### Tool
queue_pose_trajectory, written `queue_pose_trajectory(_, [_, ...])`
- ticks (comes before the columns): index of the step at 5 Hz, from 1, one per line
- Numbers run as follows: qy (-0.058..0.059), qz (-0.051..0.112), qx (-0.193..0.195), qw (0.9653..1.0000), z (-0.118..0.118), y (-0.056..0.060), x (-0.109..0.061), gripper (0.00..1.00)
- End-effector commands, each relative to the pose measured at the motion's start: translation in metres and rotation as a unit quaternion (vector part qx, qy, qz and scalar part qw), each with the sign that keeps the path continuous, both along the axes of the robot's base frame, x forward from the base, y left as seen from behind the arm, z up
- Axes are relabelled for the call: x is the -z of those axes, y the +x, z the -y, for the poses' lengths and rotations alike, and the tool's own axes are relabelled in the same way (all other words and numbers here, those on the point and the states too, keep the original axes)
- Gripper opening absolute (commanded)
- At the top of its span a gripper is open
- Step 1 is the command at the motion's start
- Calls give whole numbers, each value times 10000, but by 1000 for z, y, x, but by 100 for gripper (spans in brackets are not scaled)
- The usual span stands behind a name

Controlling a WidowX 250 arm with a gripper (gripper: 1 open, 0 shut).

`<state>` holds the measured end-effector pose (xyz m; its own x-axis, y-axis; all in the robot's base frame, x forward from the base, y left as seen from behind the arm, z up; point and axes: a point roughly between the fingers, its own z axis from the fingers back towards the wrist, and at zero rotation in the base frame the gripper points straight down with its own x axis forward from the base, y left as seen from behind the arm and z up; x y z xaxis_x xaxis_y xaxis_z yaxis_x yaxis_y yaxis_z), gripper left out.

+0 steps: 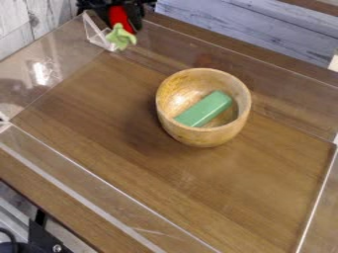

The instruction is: Move the red object to the left side of the table

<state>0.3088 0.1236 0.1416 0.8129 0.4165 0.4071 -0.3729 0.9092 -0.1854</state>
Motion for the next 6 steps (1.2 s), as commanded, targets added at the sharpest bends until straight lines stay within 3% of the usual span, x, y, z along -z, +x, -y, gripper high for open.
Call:
queue_pose_trajectory(1, [130,328,241,9991,0,21,-15,0])
queue_pose_trajectory(2, [324,202,718,9967,-17,11,7,0])
queue_pose_trajectory(3, [531,46,1171,9917,-28,4,29,0])
queue_pose_trajectory(4, [651,-103,1328,9890,-40,-1,49,0])
queue_pose_trajectory(6, [743,-410,758,9935,-86,-9,71,0])
